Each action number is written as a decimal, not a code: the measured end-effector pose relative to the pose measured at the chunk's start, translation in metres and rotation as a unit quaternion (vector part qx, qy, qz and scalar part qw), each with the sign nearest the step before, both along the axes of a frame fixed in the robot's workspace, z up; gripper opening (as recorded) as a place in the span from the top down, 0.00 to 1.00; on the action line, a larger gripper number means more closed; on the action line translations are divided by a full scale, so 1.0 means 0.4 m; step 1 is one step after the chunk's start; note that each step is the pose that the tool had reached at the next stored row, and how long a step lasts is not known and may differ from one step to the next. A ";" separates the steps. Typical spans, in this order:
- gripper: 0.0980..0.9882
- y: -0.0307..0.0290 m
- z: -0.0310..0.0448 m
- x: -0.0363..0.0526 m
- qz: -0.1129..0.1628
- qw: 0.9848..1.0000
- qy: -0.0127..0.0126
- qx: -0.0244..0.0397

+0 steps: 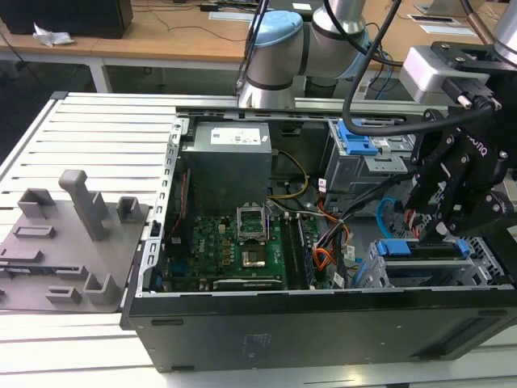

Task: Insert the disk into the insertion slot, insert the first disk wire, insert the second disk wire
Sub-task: 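Insert the disk into the insertion slot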

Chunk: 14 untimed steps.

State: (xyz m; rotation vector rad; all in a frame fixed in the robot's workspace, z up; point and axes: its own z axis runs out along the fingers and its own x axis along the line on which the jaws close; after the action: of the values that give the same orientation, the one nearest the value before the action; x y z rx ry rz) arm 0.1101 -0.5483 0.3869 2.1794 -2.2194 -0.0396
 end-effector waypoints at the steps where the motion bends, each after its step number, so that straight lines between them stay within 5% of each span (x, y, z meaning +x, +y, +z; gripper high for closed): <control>1: 0.71 0.000 0.000 0.000 0.000 1.000 0.000 0.000; 4: 0.84 0.000 0.000 0.000 0.000 1.000 0.000 0.000; 5: 0.98 0.000 0.000 0.000 0.000 1.000 0.000 0.000; 14: 0.99 0.000 -0.001 0.002 0.000 1.000 0.000 0.000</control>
State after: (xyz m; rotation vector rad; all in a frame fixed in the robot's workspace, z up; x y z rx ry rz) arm 0.1110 -0.5482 0.3864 2.1797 -2.2195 -0.0399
